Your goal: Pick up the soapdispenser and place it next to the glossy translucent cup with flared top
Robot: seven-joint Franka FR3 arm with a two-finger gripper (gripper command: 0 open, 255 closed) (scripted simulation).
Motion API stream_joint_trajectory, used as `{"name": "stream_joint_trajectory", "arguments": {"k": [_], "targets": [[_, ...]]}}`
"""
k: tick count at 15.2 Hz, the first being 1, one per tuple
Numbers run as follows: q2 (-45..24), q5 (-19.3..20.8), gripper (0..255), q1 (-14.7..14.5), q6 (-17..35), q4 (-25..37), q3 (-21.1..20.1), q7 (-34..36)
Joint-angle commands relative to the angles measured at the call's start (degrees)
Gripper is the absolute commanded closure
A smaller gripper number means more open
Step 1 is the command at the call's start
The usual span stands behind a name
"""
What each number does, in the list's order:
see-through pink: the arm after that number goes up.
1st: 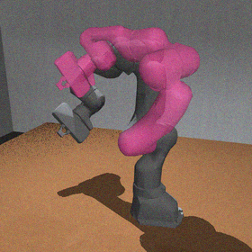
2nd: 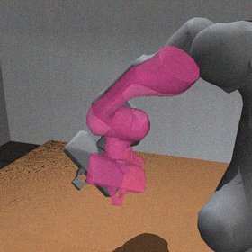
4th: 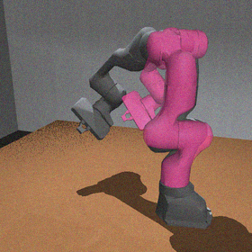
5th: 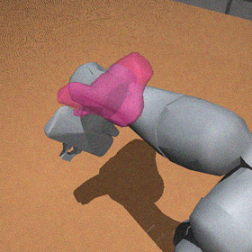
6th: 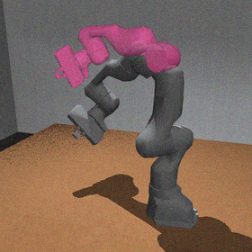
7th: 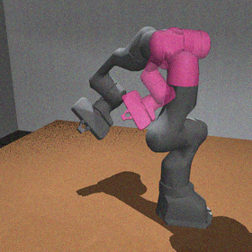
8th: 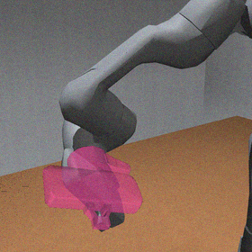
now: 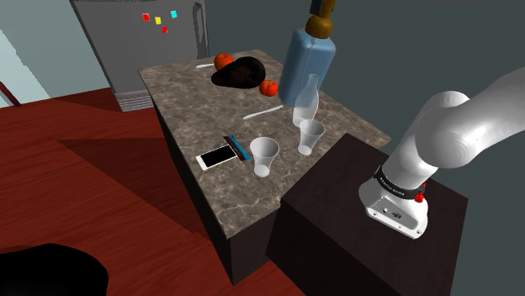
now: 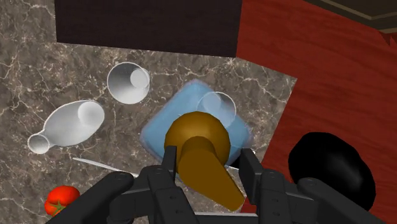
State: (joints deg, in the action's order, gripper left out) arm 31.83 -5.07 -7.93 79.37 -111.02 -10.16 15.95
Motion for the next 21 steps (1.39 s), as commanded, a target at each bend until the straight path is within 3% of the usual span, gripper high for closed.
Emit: {"name": "stream_joint_trajectory", "arguments": {"k": [1, 9, 16, 21], "targets": [[-0.9, -1.1, 255, -0.6, 0.4, 0.6, -2.3, 2.9], [-7.6, -3.7, 255, -2.6, 1.4, 7.5, -12.1, 15.0], [-17.3, -2.4, 255, -4.1, 1.9, 17.0, -21.5, 26.6], [-15.6, -3.1, 255, -4.3, 5.9, 11.4, -21.2, 25.8]]}}
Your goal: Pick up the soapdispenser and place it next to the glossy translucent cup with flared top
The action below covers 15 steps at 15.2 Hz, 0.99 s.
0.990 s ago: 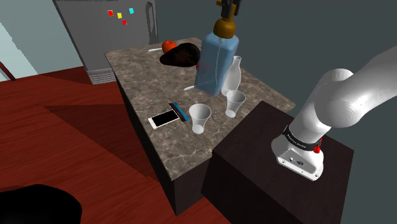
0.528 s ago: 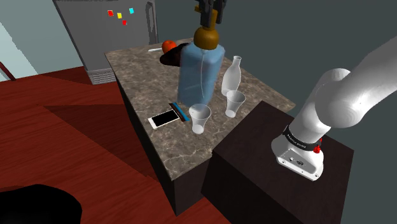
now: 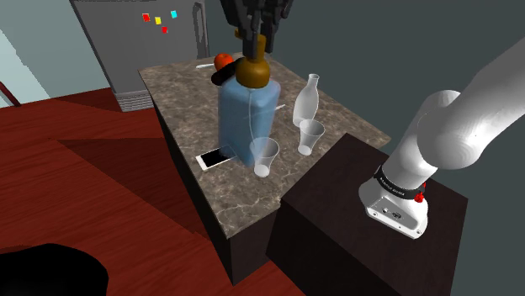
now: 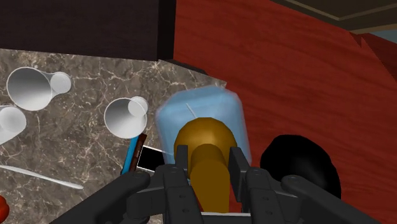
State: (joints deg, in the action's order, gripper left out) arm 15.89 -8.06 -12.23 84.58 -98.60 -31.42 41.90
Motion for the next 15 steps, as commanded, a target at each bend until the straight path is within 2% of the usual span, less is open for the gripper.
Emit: {"name": "stream_joint_trajectory", "arguments": {"k": [1, 15], "targets": [[0.7, -0.3, 255, -0.1, 1.5, -2.0, 0.1, -0.2], [3.3, -1.7, 255, -0.8, 12.2, -15.1, -0.2, -1.4]]}}
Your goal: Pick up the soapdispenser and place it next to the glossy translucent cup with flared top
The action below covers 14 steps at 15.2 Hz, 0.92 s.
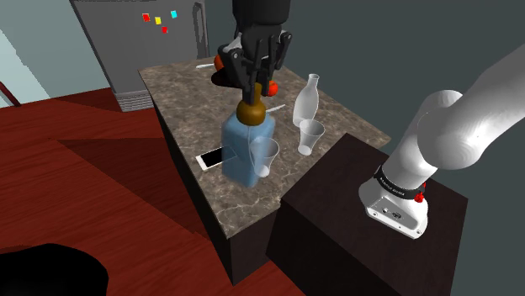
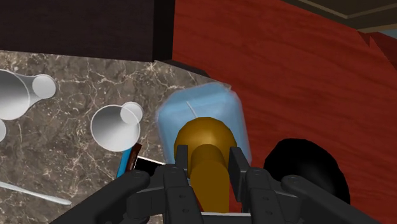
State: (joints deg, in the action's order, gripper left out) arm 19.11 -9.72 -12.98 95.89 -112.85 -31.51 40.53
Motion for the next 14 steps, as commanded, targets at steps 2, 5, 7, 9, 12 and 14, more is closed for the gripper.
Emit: {"name": "stream_joint_trajectory", "arguments": {"k": [2, 5, 7, 9, 12, 14], "targets": [[0.2, -0.2, 255, -0.1, 2.4, -2.5, -0.2, -0.1], [0.3, -0.4, 255, -0.3, 4.7, -4.9, -0.5, -0.2], [0.3, -0.5, 255, -0.3, 6.2, -6.4, -0.6, -0.2], [0.2, -0.6, 255, -0.4, 7.8, -7.9, -0.8, -0.2], [0.0, -0.7, 255, -0.5, 10.1, -10.0, -1.2, -0.2], [-0.2, -0.7, 255, -0.5, 11.6, -11.4, -1.4, -0.2]]}}
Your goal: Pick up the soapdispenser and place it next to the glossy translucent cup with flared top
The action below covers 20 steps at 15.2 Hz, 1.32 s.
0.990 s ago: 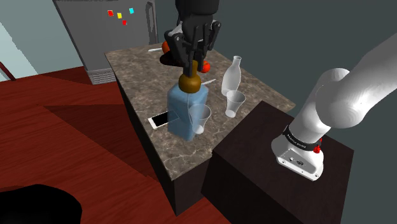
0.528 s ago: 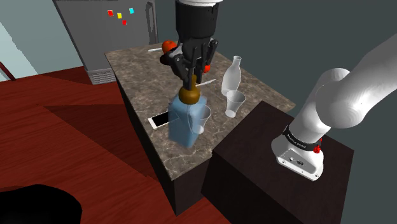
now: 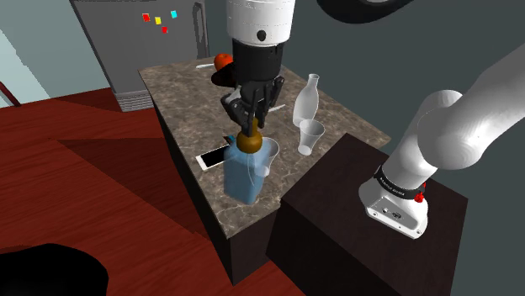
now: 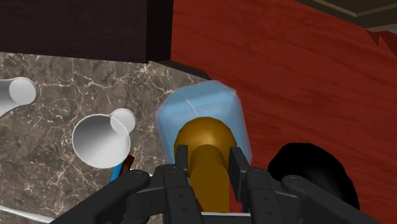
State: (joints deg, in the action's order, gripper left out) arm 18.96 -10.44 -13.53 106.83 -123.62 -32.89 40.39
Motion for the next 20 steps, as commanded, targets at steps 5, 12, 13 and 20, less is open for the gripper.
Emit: {"name": "stream_joint_trajectory", "arguments": {"k": [5, 12, 13, 20], "targets": [[-0.8, 0.0, 255, -0.1, 4.6, -3.8, -0.7, 0.1], [-2.6, 0.3, 255, 0.0, 10.3, -7.8, -1.8, 0.5], [-2.9, 0.3, 255, 0.0, 11.1, -8.3, -1.9, 0.6], [-5.6, 1.2, 255, 0.2, 16.9, -11.7, -3.1, 1.5]]}}
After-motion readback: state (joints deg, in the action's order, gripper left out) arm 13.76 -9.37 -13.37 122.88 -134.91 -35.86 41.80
